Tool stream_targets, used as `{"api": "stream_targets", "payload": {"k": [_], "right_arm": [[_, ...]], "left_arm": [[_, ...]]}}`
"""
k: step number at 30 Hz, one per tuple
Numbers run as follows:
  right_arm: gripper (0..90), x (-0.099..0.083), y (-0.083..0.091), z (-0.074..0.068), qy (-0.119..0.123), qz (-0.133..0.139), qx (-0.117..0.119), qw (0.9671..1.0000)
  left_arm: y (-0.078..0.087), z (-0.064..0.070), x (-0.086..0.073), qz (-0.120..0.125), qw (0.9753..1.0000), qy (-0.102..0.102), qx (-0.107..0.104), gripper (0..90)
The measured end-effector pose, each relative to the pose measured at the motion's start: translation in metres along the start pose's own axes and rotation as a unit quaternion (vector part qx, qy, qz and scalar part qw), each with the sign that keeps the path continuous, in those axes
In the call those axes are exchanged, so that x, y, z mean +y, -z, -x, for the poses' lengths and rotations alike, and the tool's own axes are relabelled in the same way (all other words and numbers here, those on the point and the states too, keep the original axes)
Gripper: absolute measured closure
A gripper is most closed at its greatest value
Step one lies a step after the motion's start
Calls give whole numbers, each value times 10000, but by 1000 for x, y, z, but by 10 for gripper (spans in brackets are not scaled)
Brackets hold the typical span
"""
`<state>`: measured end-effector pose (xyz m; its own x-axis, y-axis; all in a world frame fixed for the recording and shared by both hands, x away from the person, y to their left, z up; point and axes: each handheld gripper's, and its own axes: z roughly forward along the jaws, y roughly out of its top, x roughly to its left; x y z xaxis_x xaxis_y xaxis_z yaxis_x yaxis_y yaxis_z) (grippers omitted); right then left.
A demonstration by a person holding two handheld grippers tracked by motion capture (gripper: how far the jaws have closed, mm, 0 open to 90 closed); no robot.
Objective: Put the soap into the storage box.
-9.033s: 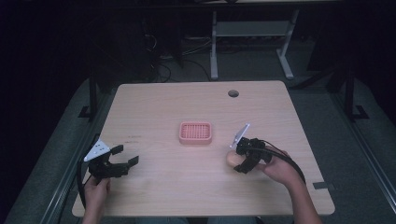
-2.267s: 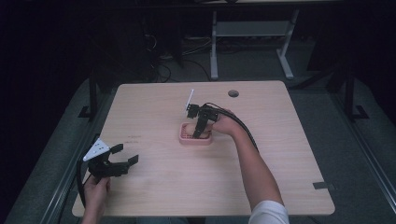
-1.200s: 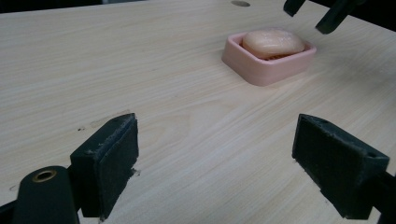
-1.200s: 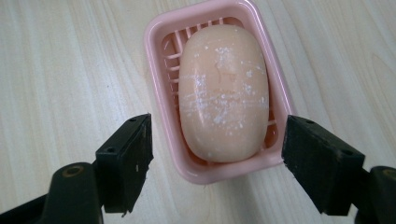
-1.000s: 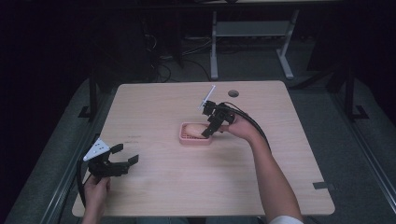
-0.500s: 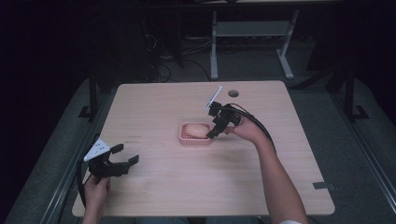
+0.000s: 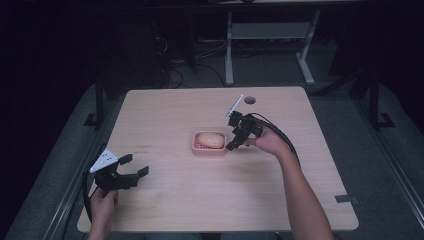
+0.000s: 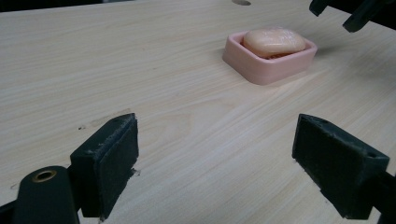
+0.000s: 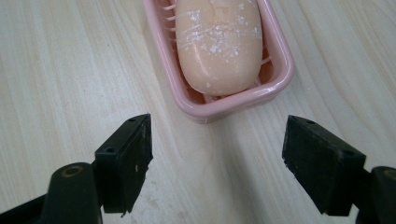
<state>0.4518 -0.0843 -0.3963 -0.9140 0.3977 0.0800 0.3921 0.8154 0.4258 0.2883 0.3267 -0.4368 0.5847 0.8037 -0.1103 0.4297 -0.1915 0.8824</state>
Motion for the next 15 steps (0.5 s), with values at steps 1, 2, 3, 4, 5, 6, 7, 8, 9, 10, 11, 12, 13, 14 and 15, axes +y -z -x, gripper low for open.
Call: {"api": "stream_targets", "payload": {"k": [1, 2, 3, 4, 5, 6, 7, 8, 9, 10, 11, 12, 13, 14, 15], "right_arm": [[238, -1, 1, 0, -9, -10, 2, 10000], [238, -2, 2, -1, 27, 49, -48, 10000], [238, -3, 3, -1, -8, 73, -47, 10000], [238, -5, 4, -1, -31, 92, -27, 9999], [238, -6, 4, -1, -34, 90, -28, 10000], [238, -8, 4, -1, -47, 99, -41, 9999], [238, -10, 4, -1, -41, 118, -39, 9999], [238, -11, 4, -1, -66, 100, -33, 9999], [238, -13, 4, -1, -73, 115, -47, 9999], [238, -15, 4, -1, -74, 140, -39, 9999], [237, -16, 4, -1, -113, 113, -16, 9999], [234, -17, 4, 0, -116, 81, -7, 9999], [234, -19, 4, 0, -131, 88, -10, 9999], [234, -19, 5, 0, -138, 79, -14, 9999], [235, -21, 6, -1, -128, 127, -49, 9998]], "left_arm": [[0, 0, 0, -8, 10000, -4, 0, 143], [0, 0, 0, -7, 10000, -4, 2, 143], [0, 0, 0, -3, 10000, -6, -1, 143], [0, 0, 0, -3, 10000, -9, -3, 143], [0, 0, 0, -7, 10000, -10, -2, 143], [0, 0, 0, -5, 10000, -6, -3, 143], [0, 0, 0, -6, 10000, -8, -5, 143], [0, 0, 0, -2, 10000, -17, -4, 143], [0, 0, 0, -3, 10000, -12, -1, 143], [0, 0, 0, -1, 10000, -12, -4, 143], [0, 0, 0, -5, 10000, -4, -7, 143], [0, 0, 0, -6, 10000, -6, -7, 143], [0, 0, 0, -6, 10000, 1, -6, 143], [0, 0, 0, -6, 10000, 4, -7, 143], [0, 0, 0, -8, 10000, 3, -8, 143]]}}
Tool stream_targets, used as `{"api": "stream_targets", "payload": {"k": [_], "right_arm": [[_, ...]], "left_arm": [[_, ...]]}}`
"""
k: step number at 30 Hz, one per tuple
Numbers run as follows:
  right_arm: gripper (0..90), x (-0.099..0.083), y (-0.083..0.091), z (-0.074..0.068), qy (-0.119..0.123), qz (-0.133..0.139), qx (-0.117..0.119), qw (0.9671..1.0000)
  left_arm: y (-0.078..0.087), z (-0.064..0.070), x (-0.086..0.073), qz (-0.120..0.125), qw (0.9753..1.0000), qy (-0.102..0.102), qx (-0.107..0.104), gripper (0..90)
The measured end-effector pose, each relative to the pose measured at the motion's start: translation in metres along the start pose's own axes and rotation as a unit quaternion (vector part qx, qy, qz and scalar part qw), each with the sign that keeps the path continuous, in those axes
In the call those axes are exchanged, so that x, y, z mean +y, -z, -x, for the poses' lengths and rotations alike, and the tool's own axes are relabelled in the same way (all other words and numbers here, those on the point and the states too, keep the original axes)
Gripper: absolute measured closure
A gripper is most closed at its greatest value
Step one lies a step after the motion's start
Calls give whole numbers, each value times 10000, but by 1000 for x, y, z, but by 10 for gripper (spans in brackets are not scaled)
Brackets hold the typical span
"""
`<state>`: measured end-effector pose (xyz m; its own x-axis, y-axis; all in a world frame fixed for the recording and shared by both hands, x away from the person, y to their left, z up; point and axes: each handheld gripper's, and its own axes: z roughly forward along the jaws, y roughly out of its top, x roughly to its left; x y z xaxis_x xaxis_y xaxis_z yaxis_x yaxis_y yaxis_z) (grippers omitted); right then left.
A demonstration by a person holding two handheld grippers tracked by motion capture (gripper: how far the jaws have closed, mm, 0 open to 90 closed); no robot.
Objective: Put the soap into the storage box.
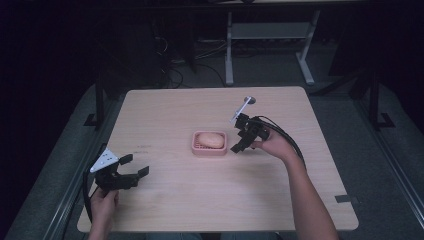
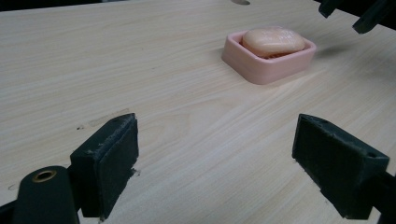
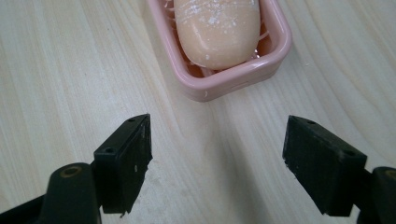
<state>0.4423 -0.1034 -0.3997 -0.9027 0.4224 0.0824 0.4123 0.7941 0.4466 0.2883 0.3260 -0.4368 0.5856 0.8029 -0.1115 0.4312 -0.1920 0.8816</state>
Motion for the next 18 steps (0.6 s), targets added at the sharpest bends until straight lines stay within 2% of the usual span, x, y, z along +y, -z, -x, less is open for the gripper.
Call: {"api": "stream_targets", "payload": {"k": [18], "right_arm": [[235, -26, 8, -3, -133, 157, 8, 9998]], "left_arm": [[0, 1, 0, -23, 10000, 5, -13, 143]]}}
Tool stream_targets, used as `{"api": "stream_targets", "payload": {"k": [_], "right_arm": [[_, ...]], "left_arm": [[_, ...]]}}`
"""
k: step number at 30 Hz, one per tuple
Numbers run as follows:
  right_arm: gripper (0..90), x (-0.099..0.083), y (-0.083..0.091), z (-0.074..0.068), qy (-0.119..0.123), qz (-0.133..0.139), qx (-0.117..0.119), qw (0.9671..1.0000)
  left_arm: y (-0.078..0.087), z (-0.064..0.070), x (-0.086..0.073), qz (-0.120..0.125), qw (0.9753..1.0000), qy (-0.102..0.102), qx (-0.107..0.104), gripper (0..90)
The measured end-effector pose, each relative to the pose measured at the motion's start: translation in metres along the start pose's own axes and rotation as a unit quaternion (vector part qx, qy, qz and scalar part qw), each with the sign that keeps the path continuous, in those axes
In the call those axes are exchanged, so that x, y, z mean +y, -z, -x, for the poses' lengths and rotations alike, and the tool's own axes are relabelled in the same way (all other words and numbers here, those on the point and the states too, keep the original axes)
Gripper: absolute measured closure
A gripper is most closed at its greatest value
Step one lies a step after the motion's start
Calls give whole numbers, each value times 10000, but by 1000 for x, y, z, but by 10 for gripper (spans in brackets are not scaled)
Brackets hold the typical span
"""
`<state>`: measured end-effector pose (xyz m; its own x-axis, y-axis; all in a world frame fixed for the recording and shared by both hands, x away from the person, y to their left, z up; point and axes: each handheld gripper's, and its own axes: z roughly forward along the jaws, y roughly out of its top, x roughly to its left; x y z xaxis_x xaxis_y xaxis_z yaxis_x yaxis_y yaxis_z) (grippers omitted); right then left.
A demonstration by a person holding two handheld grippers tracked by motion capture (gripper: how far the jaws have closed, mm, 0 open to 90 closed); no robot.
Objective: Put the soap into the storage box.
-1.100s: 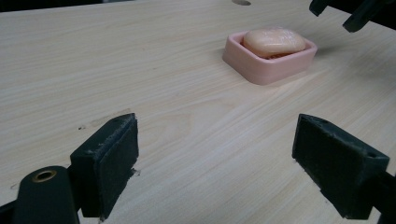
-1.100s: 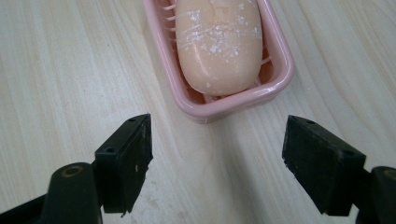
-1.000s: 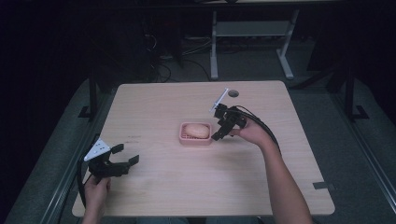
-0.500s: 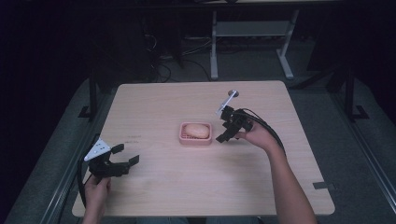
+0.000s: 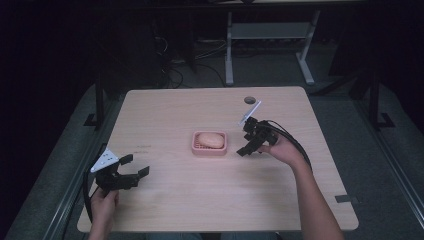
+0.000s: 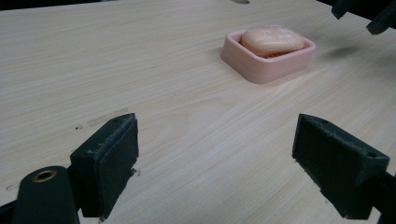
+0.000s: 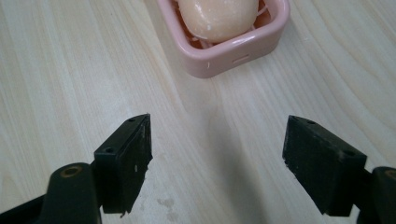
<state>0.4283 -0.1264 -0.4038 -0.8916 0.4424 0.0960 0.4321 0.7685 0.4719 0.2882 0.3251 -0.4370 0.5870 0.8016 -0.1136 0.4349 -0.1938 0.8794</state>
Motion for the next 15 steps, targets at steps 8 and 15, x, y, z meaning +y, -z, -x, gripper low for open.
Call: {"api": "stream_targets", "payload": {"k": [8, 15], "right_arm": [[235, -8, 5, -1, -48, -1, -17, 10000], [235, -13, 13, -5, -12, 70, -87, 9999]], "left_arm": [[-1, 1, 0, 4, 10000, 2, 2, 143], [-1, 0, 0, -5, 10000, 9, 18, 143]]}}
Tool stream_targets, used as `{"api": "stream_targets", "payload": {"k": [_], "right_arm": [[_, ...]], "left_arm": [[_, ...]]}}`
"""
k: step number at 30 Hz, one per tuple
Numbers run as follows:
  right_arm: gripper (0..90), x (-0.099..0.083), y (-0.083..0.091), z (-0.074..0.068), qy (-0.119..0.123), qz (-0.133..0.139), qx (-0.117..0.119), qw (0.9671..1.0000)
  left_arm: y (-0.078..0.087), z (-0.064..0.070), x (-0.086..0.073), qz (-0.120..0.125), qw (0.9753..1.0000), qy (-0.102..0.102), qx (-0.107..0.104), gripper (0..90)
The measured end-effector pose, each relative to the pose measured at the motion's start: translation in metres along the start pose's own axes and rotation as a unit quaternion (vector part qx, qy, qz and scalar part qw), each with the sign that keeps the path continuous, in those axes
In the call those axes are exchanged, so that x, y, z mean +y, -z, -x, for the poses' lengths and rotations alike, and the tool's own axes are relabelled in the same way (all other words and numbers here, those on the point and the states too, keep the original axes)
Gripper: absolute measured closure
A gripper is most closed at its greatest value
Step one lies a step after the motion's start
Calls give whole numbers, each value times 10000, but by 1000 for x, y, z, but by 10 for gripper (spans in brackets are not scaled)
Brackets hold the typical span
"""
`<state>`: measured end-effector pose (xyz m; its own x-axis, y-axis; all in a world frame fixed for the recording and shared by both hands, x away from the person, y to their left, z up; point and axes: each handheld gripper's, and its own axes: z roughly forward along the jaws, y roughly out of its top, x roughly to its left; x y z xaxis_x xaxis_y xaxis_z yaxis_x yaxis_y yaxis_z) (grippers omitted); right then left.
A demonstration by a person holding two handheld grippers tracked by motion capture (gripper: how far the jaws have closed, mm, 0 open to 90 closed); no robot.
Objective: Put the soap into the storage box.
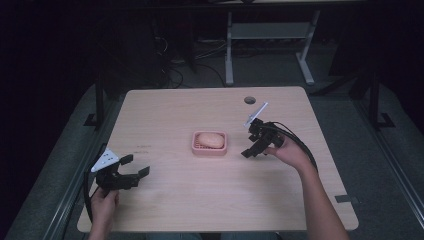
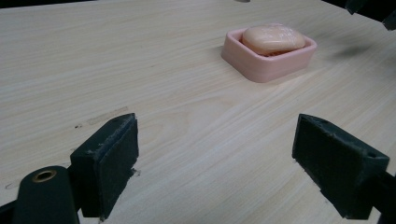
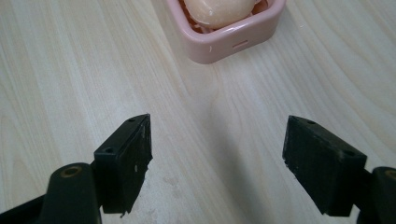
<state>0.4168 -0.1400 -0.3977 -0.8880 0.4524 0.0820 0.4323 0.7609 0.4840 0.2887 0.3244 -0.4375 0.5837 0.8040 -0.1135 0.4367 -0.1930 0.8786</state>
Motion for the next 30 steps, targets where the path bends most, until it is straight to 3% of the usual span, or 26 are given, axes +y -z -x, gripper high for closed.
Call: {"api": "stream_targets", "payload": {"k": [5, 8, 30], "right_arm": [[235, -9, 1, -1, -70, 59, 20, 10000], [234, -14, 0, -2, -135, -36, 59, 9999], [232, -46, 9, -16, -230, 179, -47, 9996]], "left_arm": [[0, 0, 0, 1, 10000, -7, -6, 143], [0, 0, 0, -29, 10000, -25, -7, 143], [-3, 2, 0, -88, 9999, -87, -36, 143]]}}
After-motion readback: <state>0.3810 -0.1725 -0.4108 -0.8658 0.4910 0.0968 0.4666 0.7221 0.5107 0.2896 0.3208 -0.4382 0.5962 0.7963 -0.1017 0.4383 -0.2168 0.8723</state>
